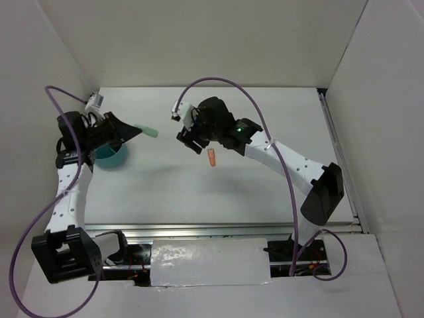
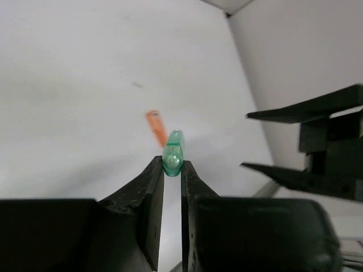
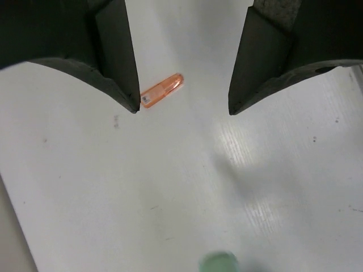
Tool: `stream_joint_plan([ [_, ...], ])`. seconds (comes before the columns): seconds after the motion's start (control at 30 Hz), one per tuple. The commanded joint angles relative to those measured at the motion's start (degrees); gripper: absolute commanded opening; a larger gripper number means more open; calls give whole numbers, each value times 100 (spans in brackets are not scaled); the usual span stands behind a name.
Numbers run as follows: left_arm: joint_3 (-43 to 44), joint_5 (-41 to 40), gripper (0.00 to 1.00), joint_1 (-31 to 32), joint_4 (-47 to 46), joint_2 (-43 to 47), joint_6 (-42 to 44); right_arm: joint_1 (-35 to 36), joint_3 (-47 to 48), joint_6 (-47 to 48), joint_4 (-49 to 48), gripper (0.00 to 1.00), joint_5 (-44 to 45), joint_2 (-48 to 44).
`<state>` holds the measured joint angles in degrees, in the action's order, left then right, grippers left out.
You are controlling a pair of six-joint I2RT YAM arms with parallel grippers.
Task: Sort the stationery into containers
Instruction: Place the stationery in the storage box.
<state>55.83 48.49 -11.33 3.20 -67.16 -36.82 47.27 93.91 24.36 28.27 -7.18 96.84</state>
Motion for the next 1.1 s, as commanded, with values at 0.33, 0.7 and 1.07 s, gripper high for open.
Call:
stream_joint_plan([
  [0.33, 1237, -2396, 0, -1530, 3969, 511, 4165, -1667, 594, -2418, 935, 63, -908, 1223],
  [0.7, 1254, -3161, 0, -1539, 2379, -463, 4104, -2116, 550, -2884, 935, 61, -1242, 1935],
  [1.07, 1386, -3232, 0, -1512, 1816, -1370, 4007, -2142, 514, -2902, 1057, 61, -1418, 2015],
])
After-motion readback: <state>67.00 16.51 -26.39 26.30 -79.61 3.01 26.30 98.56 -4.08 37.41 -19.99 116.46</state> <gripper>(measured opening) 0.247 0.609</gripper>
